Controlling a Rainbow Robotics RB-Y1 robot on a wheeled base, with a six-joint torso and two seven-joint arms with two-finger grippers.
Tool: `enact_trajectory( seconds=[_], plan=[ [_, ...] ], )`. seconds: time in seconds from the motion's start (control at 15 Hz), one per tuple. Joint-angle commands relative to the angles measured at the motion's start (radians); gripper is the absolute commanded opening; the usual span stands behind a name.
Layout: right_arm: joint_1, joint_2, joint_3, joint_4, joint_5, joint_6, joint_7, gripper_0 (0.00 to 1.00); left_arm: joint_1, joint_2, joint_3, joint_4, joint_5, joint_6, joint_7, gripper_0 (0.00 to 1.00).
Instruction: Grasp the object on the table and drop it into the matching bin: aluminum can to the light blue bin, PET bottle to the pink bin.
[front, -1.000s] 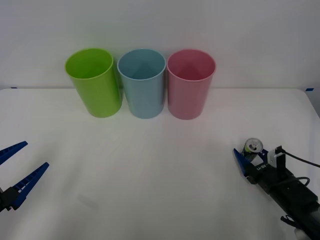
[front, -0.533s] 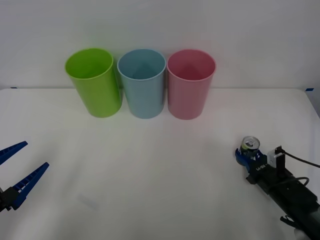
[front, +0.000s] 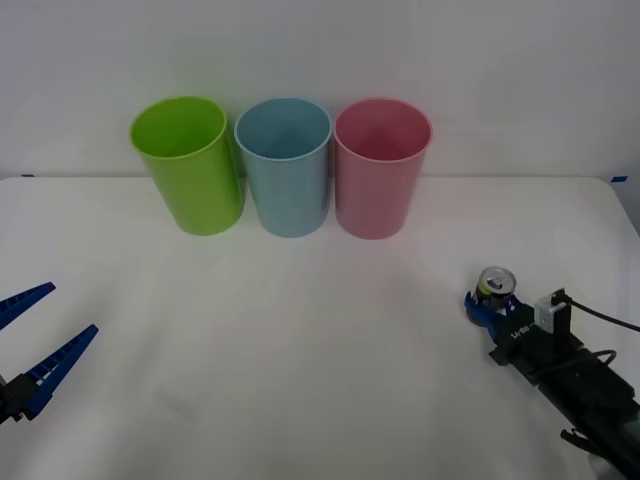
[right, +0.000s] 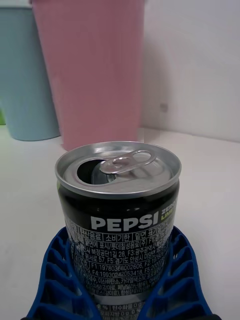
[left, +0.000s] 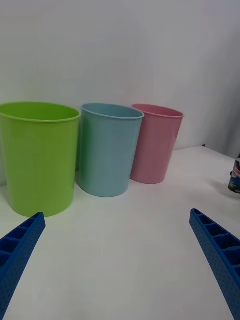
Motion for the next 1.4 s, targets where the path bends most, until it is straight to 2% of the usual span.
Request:
enact_trajectory(
  seconds=[0.07,0.2,0.4,0.73,0.87,1.27,1.4],
  plan=[
    [0.0,0.001,0.008,-0.036,0.0,-0.021,-0.017,0.0,0.0,0.0,0.0,0.0,0.0,0.0,0.0,1.0],
    [0.0,0.0,0.019,-0.066,0.0,-0.035,-0.036,0.0,0.0,0.0,0.0,0.0,0.0,0.0,0.0,1.0],
    [0.0,-0.013,0.056,-0.116,0.0,-0.064,-0.146,0.0,0.0,0.0,0.0,0.0,0.0,0.0,0.0,1.0],
    [-0.001,-0.04,0.128,-0.282,-0.002,-0.064,-0.343,0.0,0.0,0.0,0.0,0.0,0.0,0.0,0.0,1.0],
    [-0.014,-0.045,0.14,-0.319,-0.002,-0.064,-0.387,0.0,0.0,0.0,0.0,0.0,0.0,0.0,0.0,1.0],
    [-0.184,-0.066,0.191,-0.314,-0.002,-0.054,-0.429,0.0,0.0,0.0,0.0,0.0,0.0,0.0,0.0,1.0],
    [-0.251,-0.075,0.202,-0.271,-0.002,-0.054,-0.487,0.0,0.0,0.0,0.0,0.0,0.0,0.0,0.0,1.0]
  ],
)
